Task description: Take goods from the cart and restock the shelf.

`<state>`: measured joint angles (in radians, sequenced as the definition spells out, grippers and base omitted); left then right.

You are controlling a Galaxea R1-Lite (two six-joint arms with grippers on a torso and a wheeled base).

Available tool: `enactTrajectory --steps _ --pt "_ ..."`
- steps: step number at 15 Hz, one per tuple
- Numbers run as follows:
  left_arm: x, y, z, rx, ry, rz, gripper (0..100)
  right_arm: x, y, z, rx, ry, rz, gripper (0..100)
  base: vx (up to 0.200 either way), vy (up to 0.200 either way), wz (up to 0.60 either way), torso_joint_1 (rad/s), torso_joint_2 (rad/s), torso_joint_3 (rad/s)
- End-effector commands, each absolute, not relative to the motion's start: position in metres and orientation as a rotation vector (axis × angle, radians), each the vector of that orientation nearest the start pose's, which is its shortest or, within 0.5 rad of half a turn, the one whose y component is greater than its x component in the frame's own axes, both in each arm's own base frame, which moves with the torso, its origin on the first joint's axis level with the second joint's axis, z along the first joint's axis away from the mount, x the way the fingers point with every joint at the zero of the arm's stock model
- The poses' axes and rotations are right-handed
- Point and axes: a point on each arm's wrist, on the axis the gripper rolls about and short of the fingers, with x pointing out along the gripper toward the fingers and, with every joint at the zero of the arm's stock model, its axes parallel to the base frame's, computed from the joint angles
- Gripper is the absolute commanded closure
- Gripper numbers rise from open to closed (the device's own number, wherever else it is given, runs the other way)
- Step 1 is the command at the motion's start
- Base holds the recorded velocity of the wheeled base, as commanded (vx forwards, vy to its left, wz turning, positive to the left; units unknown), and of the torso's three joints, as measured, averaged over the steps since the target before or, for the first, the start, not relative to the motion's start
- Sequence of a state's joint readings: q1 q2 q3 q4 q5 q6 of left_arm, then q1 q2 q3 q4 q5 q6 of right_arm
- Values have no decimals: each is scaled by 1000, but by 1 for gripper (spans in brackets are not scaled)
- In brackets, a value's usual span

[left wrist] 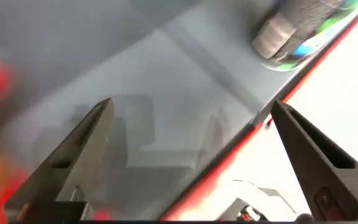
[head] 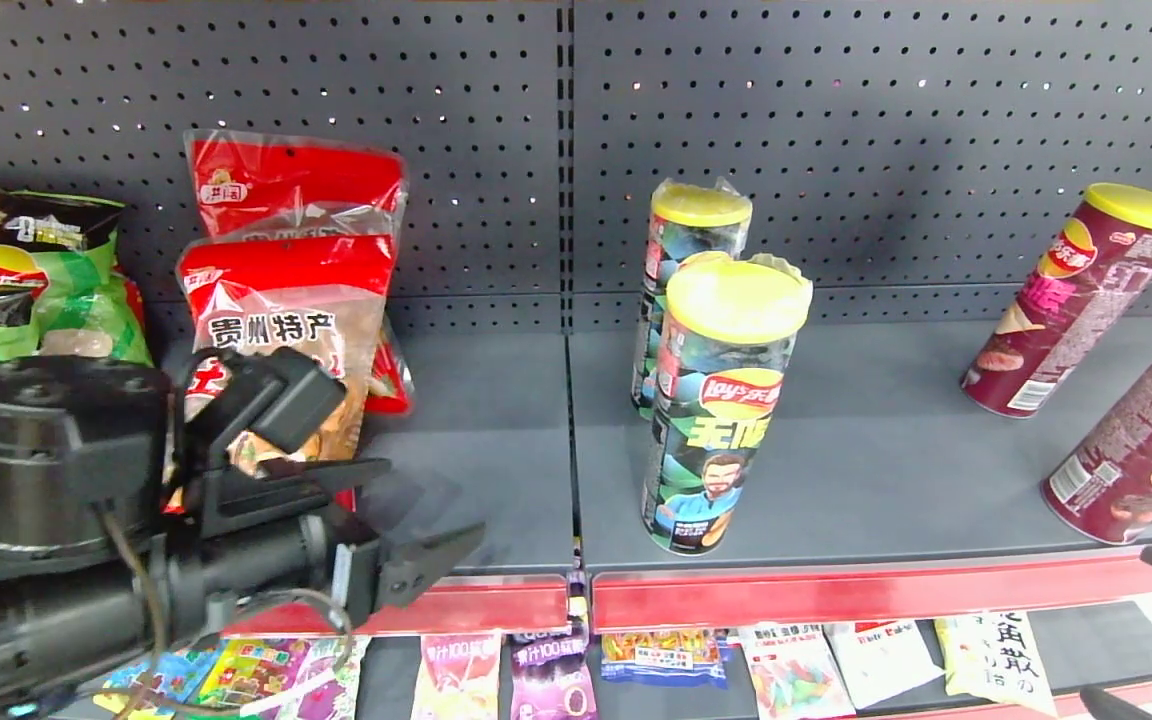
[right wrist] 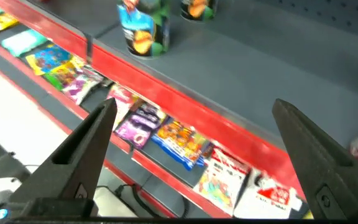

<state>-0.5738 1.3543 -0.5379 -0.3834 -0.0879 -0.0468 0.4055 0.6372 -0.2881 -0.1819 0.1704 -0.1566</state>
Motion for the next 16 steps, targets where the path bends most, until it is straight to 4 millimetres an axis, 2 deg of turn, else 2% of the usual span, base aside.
enactTrajectory --steps 1,4,7,8,12,14,16 --pt "87 -51 180 49 460 -420 0 28 13 158 -166 84 488 0 0 0 0 0 0 0" --pt "58 -24 173 5 504 -182 0 11 4 150 -168 138 320 0 0 0 0 0 0 0" --pt "34 -1 160 -89 535 116 0 -24 0 146 -158 275 106 0 0 0 0 0 0 0" --pt "22 3 150 -109 550 195 0 -34 1 139 -150 305 62 0 0 0 0 0 0 0" --pt "-25 6 118 -147 454 285 0 -53 1 103 -141 215 51 0 0 0 0 0 0 0" --pt "-39 5 105 -162 401 302 0 -52 1 96 -147 226 40 0 0 0 0 0 0 0" --pt "-49 5 99 -173 303 209 0 -51 1 95 -141 231 44 0 0 0 0 0 0 0"
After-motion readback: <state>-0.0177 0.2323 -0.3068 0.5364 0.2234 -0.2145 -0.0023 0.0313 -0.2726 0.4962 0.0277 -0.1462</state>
